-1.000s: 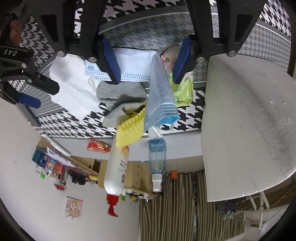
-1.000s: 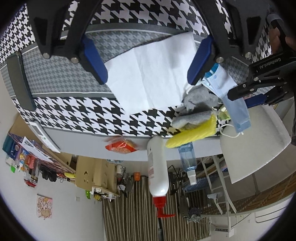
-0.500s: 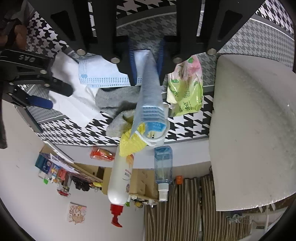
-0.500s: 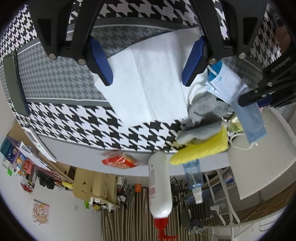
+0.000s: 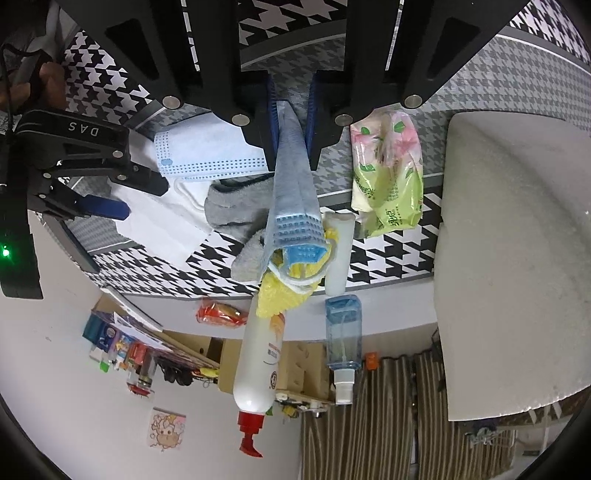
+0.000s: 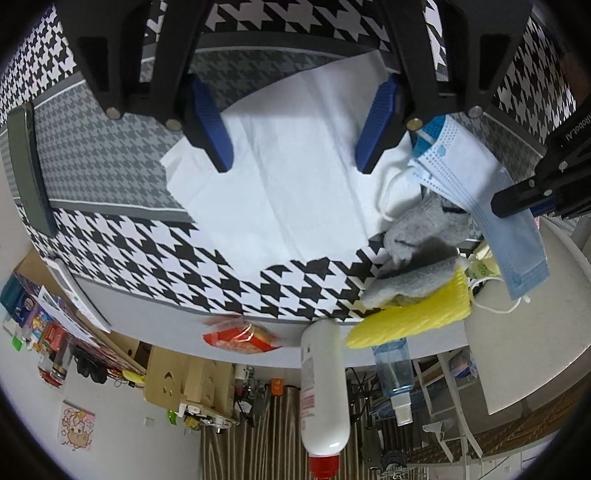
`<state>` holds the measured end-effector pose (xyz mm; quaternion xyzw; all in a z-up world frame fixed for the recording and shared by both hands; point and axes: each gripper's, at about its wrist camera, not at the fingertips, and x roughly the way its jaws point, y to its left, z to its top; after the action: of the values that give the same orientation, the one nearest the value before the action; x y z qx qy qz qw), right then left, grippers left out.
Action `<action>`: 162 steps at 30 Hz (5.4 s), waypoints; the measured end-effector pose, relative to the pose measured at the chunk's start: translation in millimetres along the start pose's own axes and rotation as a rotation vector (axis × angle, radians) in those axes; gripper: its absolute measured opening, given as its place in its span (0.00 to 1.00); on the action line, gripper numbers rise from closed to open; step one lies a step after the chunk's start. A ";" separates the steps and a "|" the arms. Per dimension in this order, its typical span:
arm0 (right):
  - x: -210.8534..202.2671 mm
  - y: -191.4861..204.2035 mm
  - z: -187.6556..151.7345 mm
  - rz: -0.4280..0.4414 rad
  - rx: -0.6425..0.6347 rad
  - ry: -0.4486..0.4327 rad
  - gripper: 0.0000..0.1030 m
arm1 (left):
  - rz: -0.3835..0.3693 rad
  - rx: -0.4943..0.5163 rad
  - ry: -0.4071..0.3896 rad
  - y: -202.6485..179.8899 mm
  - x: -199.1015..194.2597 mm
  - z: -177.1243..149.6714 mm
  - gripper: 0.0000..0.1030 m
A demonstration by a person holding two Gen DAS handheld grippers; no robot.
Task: Organize soft objects
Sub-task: 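Close the right tool on the white tissue sheet, then lift the mask and tissue and carry both over the white foam box, then open the left tool to drop the blue mask into the foam box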
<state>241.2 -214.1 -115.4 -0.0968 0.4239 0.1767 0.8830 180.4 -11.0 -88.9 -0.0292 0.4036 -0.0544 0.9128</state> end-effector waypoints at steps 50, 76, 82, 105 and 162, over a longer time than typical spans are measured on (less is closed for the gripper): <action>-141.3 21.5 13.5 0.117 0.003 -0.400 0.07 | 0.017 0.016 -0.371 6.1 -133.5 23.0 0.06; -170.8 59.9 54.2 0.169 -0.063 -0.509 0.07 | 0.138 -0.010 -0.506 24.2 -164.9 54.7 0.06; -172.0 77.0 66.6 0.189 -0.101 -0.515 0.07 | 0.187 -0.029 -0.523 35.9 -173.8 60.4 0.06; -156.3 132.6 105.7 0.302 -0.226 -0.501 0.07 | 0.411 -0.129 -0.534 88.3 -183.7 66.1 0.06; -105.7 209.4 140.7 0.405 -0.352 -0.371 0.07 | 0.478 -0.228 -0.468 156.5 -166.2 55.1 0.93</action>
<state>198.0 -0.9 50.4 -0.1279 0.2293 0.4340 0.8618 122.0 165.2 55.0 -0.0474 0.1825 0.2143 0.9584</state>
